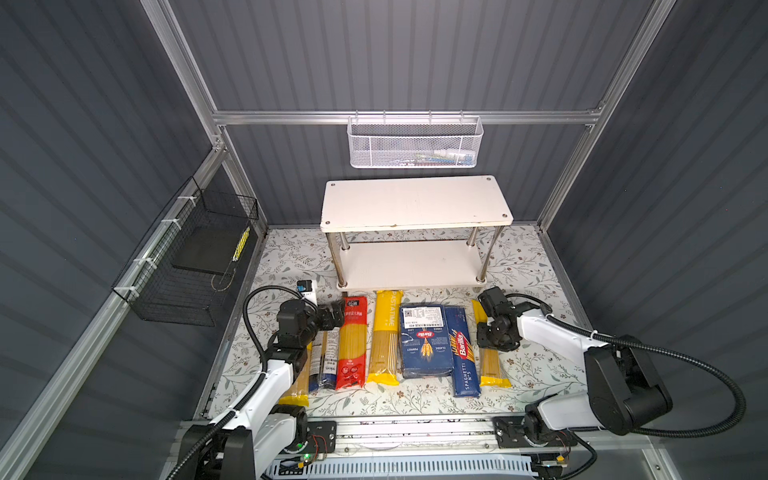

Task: Place and organize the pasta boxes and bags onto the shelf
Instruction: 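Close the right gripper on the end of the yellow PASTATIME bag, then lift the yellow bag upright with the right gripper toward the shelf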

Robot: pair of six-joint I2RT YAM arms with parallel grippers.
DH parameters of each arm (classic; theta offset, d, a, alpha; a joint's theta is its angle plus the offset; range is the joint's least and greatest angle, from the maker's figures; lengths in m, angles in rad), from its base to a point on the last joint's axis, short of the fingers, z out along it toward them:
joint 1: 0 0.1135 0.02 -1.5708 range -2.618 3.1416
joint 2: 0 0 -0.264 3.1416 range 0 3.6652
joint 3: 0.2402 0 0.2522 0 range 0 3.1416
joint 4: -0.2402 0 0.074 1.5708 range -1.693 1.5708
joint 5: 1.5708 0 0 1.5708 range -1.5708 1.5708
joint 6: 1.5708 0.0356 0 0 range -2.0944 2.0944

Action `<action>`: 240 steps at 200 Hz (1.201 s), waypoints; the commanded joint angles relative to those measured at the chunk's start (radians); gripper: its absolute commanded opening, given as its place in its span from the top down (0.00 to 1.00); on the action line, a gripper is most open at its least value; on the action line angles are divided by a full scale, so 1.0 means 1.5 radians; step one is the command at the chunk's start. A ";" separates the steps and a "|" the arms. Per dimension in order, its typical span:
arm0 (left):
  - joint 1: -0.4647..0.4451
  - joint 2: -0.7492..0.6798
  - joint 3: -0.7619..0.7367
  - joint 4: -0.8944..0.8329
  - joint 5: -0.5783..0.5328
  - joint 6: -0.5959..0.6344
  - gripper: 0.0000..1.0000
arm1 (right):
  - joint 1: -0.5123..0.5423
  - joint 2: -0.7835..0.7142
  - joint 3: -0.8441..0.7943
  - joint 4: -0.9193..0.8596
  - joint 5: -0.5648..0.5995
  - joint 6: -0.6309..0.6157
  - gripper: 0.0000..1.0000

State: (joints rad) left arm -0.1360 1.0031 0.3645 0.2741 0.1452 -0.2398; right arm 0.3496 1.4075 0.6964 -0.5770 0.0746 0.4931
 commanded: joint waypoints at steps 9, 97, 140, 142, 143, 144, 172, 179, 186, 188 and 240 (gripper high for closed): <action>0.003 -0.013 -0.003 -0.004 -0.009 0.001 0.00 | 0.001 -0.023 -0.028 0.050 -0.035 0.021 0.76; 0.002 -0.005 0.002 -0.007 -0.012 0.000 0.00 | -0.001 -0.122 -0.014 0.068 -0.085 0.004 0.82; 0.002 0.010 0.010 -0.010 -0.011 0.000 0.00 | -0.003 -0.171 0.001 0.015 -0.088 -0.001 0.82; 0.003 0.010 0.010 -0.010 -0.011 0.000 0.00 | -0.003 -0.175 0.000 0.013 -0.087 -0.001 0.82; 0.003 0.010 0.010 -0.010 -0.011 0.000 0.00 | -0.003 -0.176 0.000 0.011 -0.087 -0.001 0.82; 0.003 0.010 0.010 -0.010 -0.010 0.000 0.00 | -0.003 -0.177 -0.001 0.010 -0.087 -0.001 0.82; 0.002 -0.002 0.003 -0.008 -0.012 0.000 0.00 | -0.003 -0.232 -0.003 -0.023 -0.088 0.003 0.82; 0.002 -0.006 0.001 -0.007 -0.014 -0.001 0.00 | -0.003 -0.246 -0.004 -0.029 -0.091 0.003 0.82; 0.003 -0.008 -0.001 -0.007 -0.015 -0.001 0.00 | -0.003 -0.259 -0.005 -0.033 -0.097 0.002 0.82; 0.003 -0.009 -0.001 -0.007 -0.015 -0.001 0.00 | -0.004 -0.262 -0.005 -0.034 -0.099 0.002 0.82; 0.002 0.003 0.006 -0.009 -0.013 -0.001 0.00 | 0.000 -0.321 0.045 -0.063 -0.199 -0.025 0.84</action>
State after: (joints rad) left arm -0.1360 1.0080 0.3645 0.2699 0.1303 -0.2401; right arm 0.3477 0.9802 0.6746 -0.6865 -0.1249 0.4847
